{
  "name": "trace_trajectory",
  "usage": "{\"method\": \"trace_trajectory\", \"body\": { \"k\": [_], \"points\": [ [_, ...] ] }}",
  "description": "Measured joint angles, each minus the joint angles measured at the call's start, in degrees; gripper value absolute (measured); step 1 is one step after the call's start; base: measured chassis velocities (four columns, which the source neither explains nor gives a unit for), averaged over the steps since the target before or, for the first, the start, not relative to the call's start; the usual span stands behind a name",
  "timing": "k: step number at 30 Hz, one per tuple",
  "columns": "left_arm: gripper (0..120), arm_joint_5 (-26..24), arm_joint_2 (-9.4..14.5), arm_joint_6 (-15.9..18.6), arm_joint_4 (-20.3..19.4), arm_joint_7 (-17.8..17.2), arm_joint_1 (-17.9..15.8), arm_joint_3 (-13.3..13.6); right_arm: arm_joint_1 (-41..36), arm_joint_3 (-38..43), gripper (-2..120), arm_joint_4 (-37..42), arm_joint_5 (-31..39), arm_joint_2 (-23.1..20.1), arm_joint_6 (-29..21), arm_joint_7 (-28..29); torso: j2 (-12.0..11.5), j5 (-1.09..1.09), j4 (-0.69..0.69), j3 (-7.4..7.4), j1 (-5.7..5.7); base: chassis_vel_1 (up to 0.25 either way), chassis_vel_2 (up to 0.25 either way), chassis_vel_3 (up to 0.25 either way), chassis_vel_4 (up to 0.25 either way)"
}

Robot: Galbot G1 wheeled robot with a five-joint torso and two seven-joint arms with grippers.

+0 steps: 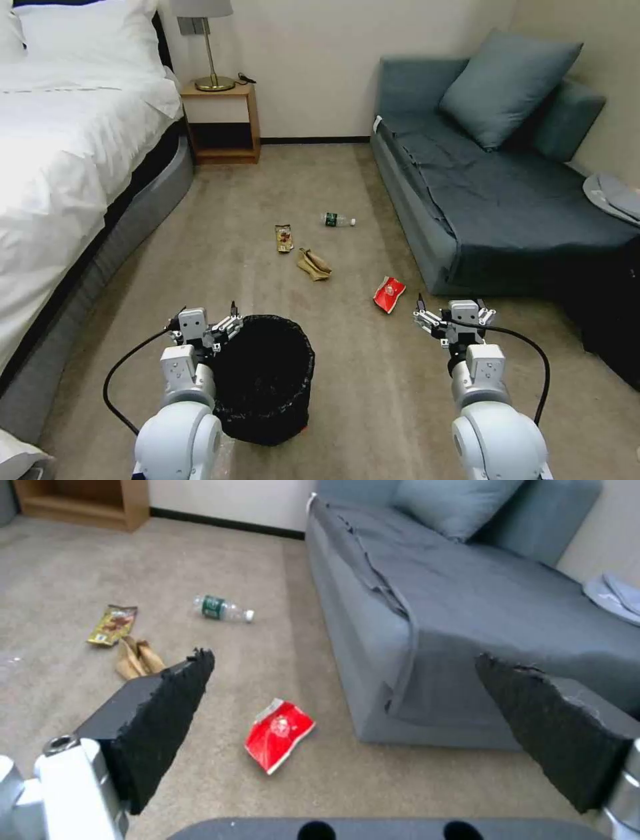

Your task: Pick up the trash bin, then pick up the garbage on the floor and place it into the trash bin.

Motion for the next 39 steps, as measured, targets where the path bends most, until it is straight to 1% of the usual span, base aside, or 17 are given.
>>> {"method": "trace_trajectory", "body": {
  "k": [4,5,6,8,16,20,21,24,25,27,30,32,35,36,37,38,39],
  "points": [
    [100,-5.2,2.8,5.8,-3.9,-3.9,1.4,0.2,-0.2,-0.6,100,0.2,0.0,-0.7,-0.1,0.0,0.0,0.01,0.00,0.00,0.00,0.000,0.000,0.000,0.000],
    [100,-5.2,2.8,5.8,-3.9,-3.9,1.4,0.2,-0.2,-0.6,100,0.2,0.0,-0.7,-0.1,0.0,0.0,0.01,0.00,0.00,0.00,0.000,0.000,0.000,0.000],
    [100,-6.9,3.7,7.8,-5.3,-5.3,1.9,0.2,-0.2,-0.7,100,0.2,0.0,-0.9,-0.2,-0.1,0.0,0.01,0.00,0.00,0.00,0.000,0.000,0.000,0.000],
    [100,-8.4,4.5,9.5,-6.3,-6.4,2.3,0.3,-0.1,-1.1,100,0.2,0.1,-1.4,-0.4,-0.1,0.0,0.01,0.00,0.00,0.00,0.000,0.000,0.000,0.000],
    [100,-9.2,4.9,9.8,-6.5,-6.9,2.4,0.3,-0.3,-1.8,100,0.2,0.2,-1.5,-0.3,-0.1,0.0,0.01,0.00,0.00,0.00,0.000,0.000,0.000,0.000],
    [100,-15.5,8.2,9.6,-2.6,-10.9,2.4,1.0,-0.1,-2.0,100,0.0,0.2,-1.6,-0.3,-0.1,0.0,0.00,0.00,0.00,0.00,0.000,0.000,0.000,0.000],
    [100,-15.5,8.2,9.6,-2.6,-10.9,2.4,1.0,-0.1,-2.0,100,0.0,0.2,-1.6,-0.3,-0.1,0.0,0.00,0.00,0.00,0.00,0.000,0.000,0.000,0.000],
    [100,-21.5,11.4,9.5,1.4,-14.8,2.4,1.7,-0.2,-1.8,100,-0.3,0.2,-1.6,-0.3,0.0,0.0,0.00,0.00,0.00,0.00,0.000,0.000,0.000,0.000],
    [100,-21.5,11.4,9.5,1.4,-14.8,2.4,1.7,-0.2,-1.8,100,-0.3,0.2,-1.6,-0.3,0.0,0.0,0.00,0.00,0.00,0.00,0.000,0.000,0.000,0.000],
    [100,-25.8,13.6,9.4,4.2,-17.5,2.4,2.1,-0.6,-1.8,100,-0.5,0.2,-1.6,-0.1,0.1,0.0,0.01,-0.01,0.00,0.00,0.000,0.000,0.000,0.000],
    [100,-29.2,15.6,9.4,6.5,-19.7,2.4,2.5,-0.8,-1.9,100,-0.6,0.1,-1.6,0.0,0.1,0.0,0.01,-0.01,0.00,0.00,0.000,0.000,0.000,0.000],
    [100,-29.8,15.9,9.3,7.2,-19.9,2.4,2.6,-0.8,-1.9,100,-0.6,0.1,-1.6,0.0,0.2,0.0,0.00,0.01,0.00,0.00,0.000,0.000,0.000,0.000],
    [100,-33.4,17.5,9.2,12.9,-21.6,1.9,3.4,-0.6,-1.9,100,-0.6,0.1,-1.6,0.0,0.2,0.0,0.02,-0.02,-0.01,0.00,0.000,0.000,0.000,0.000],
    [100,-33.4,17.5,9.2,12.9,-21.6,1.9,3.4,-0.6,-1.9,100,-0.6,0.1,-1.6,0.0,0.2,0.0,0.02,-0.02,-0.01,0.00,0.000,0.000,0.000,0.000],
    [100,-33.8,17.6,9.3,13.7,-21.9,1.6,3.3,-0.6,-1.9,100,-0.6,0.1,-1.6,0.0,0.2,0.0,-0.01,0.04,0.00,0.00,0.000,0.000,0.000,0.000],
    [100,-34.0,17.5,9.3,14.0,-21.7,1.3,3.4,-0.6,-2.0,100,-0.7,0.1,-1.6,0.0,0.2,0.0,0.00,-0.01,0.00,0.00,0.000,0.000,0.000,0.000],
    [100,-34.0,17.5,9.3,14.3,-21.6,1.1,3.4,-0.6,-1.9,100,-0.7,0.1,-1.6,0.0,0.2,0.0,0.01,0.00,0.00,0.00,0.000,0.000,0.000,0.000]
  ]
}}
